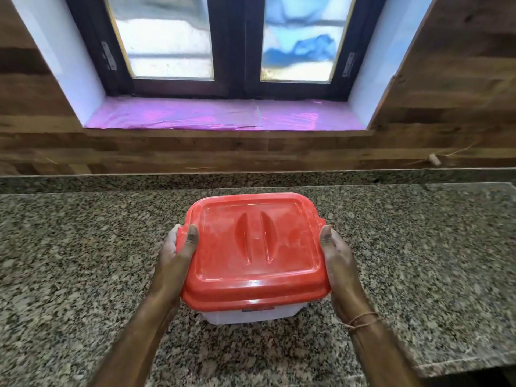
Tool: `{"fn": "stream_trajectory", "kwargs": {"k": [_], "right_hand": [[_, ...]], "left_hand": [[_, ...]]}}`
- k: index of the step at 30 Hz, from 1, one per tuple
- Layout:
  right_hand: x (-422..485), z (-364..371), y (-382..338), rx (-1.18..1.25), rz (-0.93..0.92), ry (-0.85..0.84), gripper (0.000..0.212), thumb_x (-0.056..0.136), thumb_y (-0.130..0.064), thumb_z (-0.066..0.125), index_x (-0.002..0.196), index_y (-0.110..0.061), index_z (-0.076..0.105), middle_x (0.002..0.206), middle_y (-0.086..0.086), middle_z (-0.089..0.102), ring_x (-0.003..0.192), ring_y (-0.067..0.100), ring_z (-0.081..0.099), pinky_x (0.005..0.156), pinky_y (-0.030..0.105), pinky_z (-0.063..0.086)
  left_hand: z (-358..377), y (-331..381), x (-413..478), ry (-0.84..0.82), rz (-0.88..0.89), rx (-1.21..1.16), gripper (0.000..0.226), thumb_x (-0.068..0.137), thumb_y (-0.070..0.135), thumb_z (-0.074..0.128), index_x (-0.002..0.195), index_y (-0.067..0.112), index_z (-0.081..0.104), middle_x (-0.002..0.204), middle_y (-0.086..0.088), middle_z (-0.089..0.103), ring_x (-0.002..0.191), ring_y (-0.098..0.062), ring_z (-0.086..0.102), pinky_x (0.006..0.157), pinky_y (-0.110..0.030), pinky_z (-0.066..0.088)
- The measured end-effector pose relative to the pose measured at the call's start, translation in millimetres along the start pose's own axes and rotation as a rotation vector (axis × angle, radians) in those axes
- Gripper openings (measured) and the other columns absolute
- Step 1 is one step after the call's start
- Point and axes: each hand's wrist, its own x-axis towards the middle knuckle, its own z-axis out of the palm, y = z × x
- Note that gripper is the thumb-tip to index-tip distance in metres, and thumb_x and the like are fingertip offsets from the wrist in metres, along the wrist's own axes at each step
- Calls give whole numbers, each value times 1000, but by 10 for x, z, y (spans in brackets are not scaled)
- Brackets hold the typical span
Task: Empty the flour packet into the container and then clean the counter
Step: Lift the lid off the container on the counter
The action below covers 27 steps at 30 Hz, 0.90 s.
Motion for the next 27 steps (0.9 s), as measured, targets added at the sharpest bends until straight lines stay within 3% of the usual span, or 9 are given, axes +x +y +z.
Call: {"fn": "stream_trajectory", "kwargs": {"k": [6, 13, 16, 17, 18, 20, 21, 24, 27], "right_hand": [[-15, 19, -81, 7, -7, -2, 79, 87, -76, 43, 154, -34, 39, 131, 9, 68, 100, 26, 76, 77, 49, 65], [-74, -197, -423, 44, -64, -56, 46, 94, -56, 57, 135, -35, 53, 116, 4, 74, 92, 23, 79, 76, 51, 65], [81, -598, -472, 142, -13, -52, 48, 93, -42, 68, 136, -27, 54, 114, 9, 76, 92, 30, 78, 73, 50, 64], [166, -782, -448, 191, 14, -56, 47, 92, -37, 70, 135, -25, 56, 114, 11, 77, 93, 32, 78, 72, 49, 64], [276, -984, -390, 246, 50, -61, 45, 92, -33, 71, 134, -22, 58, 115, 14, 77, 94, 33, 78, 71, 46, 64], [484, -1422, -230, 360, 118, -72, 49, 90, -27, 73, 136, -16, 59, 119, 17, 75, 95, 33, 77, 72, 44, 64], [584, -1638, -124, 404, 135, -61, 54, 88, -27, 75, 137, -14, 59, 121, 17, 74, 96, 33, 76, 75, 46, 63], [804, -2235, 221, 452, 147, 4, 65, 81, -30, 80, 140, -14, 58, 128, 19, 70, 100, 32, 76, 80, 51, 62], [953, -2719, 584, 441, 121, 106, 51, 90, -23, 73, 138, -12, 60, 127, 21, 70, 90, 25, 78, 75, 48, 64]], "left_hand": [[27, 80, -21, 31, 37, -48, 84, 90, 56, 65, 160, 32, 25, 145, -12, 56, 113, -30, 70, 86, -51, 62], [167, 488, -123, 0, 162, -31, 83, 86, 60, 71, 156, 38, 31, 146, -4, 57, 115, -25, 70, 89, -48, 61], [605, 638, -139, -85, 237, 71, 84, 91, 61, 62, 161, 37, 20, 150, 10, 45, 110, -3, 64, 76, -20, 60], [801, 674, -140, -101, 240, 107, 88, 90, 66, 58, 162, 36, 17, 150, 12, 42, 113, 1, 60, 79, -16, 58], [1003, 689, -126, -117, 248, 158, 93, 87, 77, 52, 162, 37, 15, 156, 12, 37, 125, -3, 56, 94, -22, 56], [1407, 672, -113, -185, 291, 298, 101, 77, 95, 32, 161, 42, 12, 170, 9, 18, 153, -12, 27, 123, -46, 31], [1593, 618, -96, -215, 331, 389, 103, 75, 97, 19, 162, 41, 11, 172, 9, 9, 157, -11, 11, 127, -51, 15], [2068, 335, -105, -251, 398, 777, 110, 73, 95, -2, 164, 32, 1, 171, 6, -12, 155, -8, -18, 126, -52, -10], [2409, 8, -151, -243, 378, 1060, 101, 85, 84, 8, 164, 23, -2, 170, -2, -20, 154, -14, -24, 124, -49, -13]]}}
